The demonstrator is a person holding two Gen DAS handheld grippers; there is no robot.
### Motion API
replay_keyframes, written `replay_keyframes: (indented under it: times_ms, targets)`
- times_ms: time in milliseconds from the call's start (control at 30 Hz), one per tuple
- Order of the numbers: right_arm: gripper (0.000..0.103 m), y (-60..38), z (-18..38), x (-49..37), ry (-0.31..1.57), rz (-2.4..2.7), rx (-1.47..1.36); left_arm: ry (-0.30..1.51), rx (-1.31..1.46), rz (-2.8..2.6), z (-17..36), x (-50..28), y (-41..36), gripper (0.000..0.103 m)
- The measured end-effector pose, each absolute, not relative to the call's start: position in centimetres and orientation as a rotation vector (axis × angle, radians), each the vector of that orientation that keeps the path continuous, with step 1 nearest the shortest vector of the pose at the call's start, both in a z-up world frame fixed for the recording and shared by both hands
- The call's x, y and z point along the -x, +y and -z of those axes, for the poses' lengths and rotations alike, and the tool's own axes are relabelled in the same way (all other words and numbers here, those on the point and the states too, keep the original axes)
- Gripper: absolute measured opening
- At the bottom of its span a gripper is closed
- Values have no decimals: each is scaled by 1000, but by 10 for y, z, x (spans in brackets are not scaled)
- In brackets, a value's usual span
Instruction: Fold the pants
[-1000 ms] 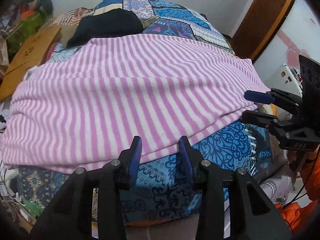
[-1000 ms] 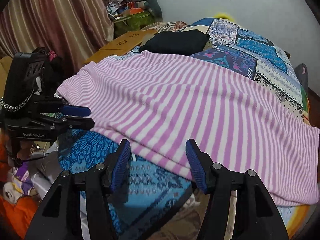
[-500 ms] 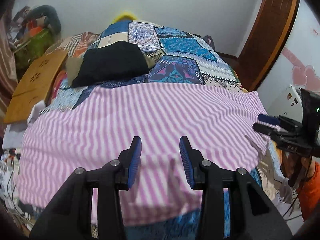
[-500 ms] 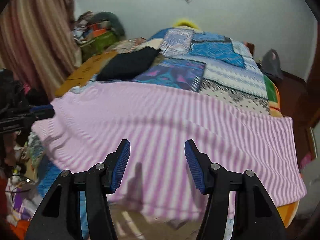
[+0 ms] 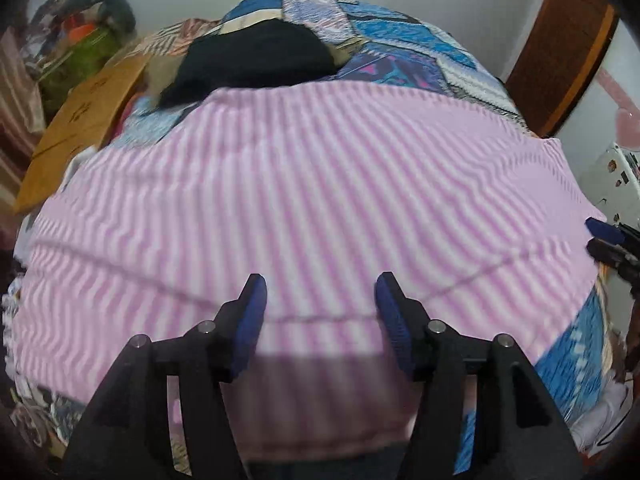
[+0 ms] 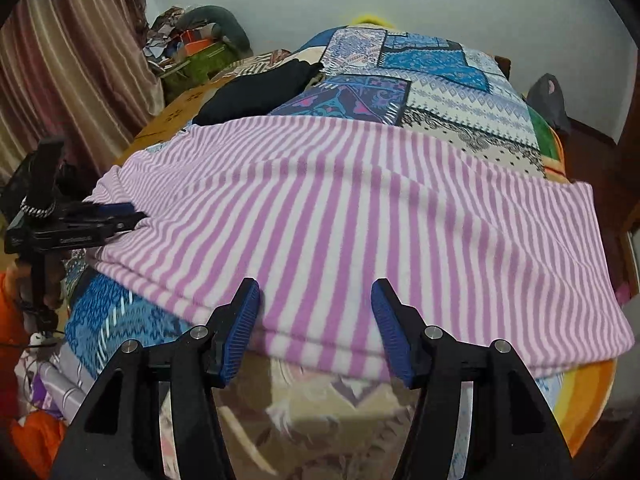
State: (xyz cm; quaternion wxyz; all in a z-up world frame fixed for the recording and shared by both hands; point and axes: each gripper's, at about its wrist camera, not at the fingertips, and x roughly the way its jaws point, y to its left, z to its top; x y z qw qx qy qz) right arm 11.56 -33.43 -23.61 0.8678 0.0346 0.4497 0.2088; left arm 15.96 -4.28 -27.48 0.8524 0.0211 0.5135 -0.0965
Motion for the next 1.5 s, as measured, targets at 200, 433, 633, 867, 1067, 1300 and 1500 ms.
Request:
replay_keyframes:
  times_ms: [200, 433, 633, 867, 1067, 1300, 1500]
  targets:
    - [55, -354, 240, -110, 959, -399, -111, 1130, -55, 116, 285, -139, -3, 60]
    - [55, -379, 238, -102, 954, -318, -126, 1153, -80, 45, 289, -122, 21, 60]
    - [55, -402, 226, -95, 910, -255, -157, 1159, -76, 10, 282, -113, 34, 59]
    - [57, -435, 216, -90, 874, -141, -166, 1030, -142, 69, 229, -130, -3, 59]
    - [58, -477, 215, -77, 858, -26, -218, 940, -175, 230, 193, -165, -74, 60]
    - [58, -519, 231, -55, 882, 74, -293, 979, -215, 435, 205, -205, -180, 61]
    - [58, -544, 254, -46, 908, 123, -390, 1045, -306, 558, 239, -218, -261, 61]
